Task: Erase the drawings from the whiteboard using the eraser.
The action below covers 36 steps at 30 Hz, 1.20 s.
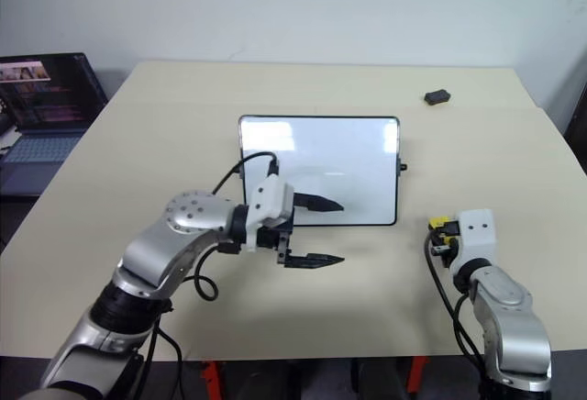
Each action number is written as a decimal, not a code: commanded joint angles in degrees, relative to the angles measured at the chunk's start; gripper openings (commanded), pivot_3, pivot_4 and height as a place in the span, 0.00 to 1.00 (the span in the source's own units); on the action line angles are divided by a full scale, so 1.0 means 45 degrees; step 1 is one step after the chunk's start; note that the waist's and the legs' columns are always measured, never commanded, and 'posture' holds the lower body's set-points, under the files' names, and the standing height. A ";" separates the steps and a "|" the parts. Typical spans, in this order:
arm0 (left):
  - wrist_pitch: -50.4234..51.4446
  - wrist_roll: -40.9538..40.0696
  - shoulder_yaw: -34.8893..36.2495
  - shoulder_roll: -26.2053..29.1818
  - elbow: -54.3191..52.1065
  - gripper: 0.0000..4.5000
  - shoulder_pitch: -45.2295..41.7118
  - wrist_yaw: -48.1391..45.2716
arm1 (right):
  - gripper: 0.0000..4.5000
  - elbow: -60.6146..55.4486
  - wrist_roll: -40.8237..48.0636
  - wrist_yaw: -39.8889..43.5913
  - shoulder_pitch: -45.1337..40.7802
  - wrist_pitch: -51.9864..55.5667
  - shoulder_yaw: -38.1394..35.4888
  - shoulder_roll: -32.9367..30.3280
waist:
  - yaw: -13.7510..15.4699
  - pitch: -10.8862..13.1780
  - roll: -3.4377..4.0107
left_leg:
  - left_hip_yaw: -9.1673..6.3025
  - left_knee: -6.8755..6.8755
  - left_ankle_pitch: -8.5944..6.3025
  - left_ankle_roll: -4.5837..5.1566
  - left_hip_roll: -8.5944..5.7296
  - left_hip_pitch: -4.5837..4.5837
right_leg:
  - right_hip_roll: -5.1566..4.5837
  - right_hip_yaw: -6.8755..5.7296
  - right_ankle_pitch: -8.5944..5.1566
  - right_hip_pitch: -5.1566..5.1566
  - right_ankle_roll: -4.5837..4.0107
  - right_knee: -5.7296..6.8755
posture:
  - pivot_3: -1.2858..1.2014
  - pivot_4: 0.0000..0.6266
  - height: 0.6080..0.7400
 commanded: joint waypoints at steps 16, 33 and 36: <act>0.0512 -0.0129 0.0563 0.0330 -0.1086 1.00 0.0744 0.0531 | 0.64 0.1181 0.1096 -0.1013 -0.1306 -0.0350 -0.0418 0.0534 | 0.0001 -0.0003 0.0006 | -0.0004 0.0082 0.0001 0.0004 -0.0003 0.0004 | 0.0000 0.0004 0.0000 -0.0002 0.0000 0.0097 | 0.52 0.24 1.00; 0.2044 -0.0644 0.5741 -0.1477 -0.3052 1.00 0.4994 0.6875 | 0.99 0.0167 0.1420 0.0076 0.0801 -0.6206 -0.0975 0.0257 | 0.0032 -0.0010 0.0010 | -0.0017 0.0129 -0.0005 0.0009 0.0005 -0.0011 | -0.0009 0.0002 -0.0006 -0.0002 0.0010 0.0122 | 0.52 0.24 1.00; 0.1827 -0.0665 0.6577 -0.2534 -0.4176 1.00 0.6693 0.8329 | 0.99 0.0980 0.2032 0.0955 0.1965 -0.8490 -0.1658 0.0413 | 0.0042 -0.0013 0.0005 | -0.0008 0.0140 -0.0009 0.0013 -0.0011 -0.0009 | -0.0032 0.0007 -0.0006 0.0006 0.0013 0.0127 | 0.52 0.24 1.00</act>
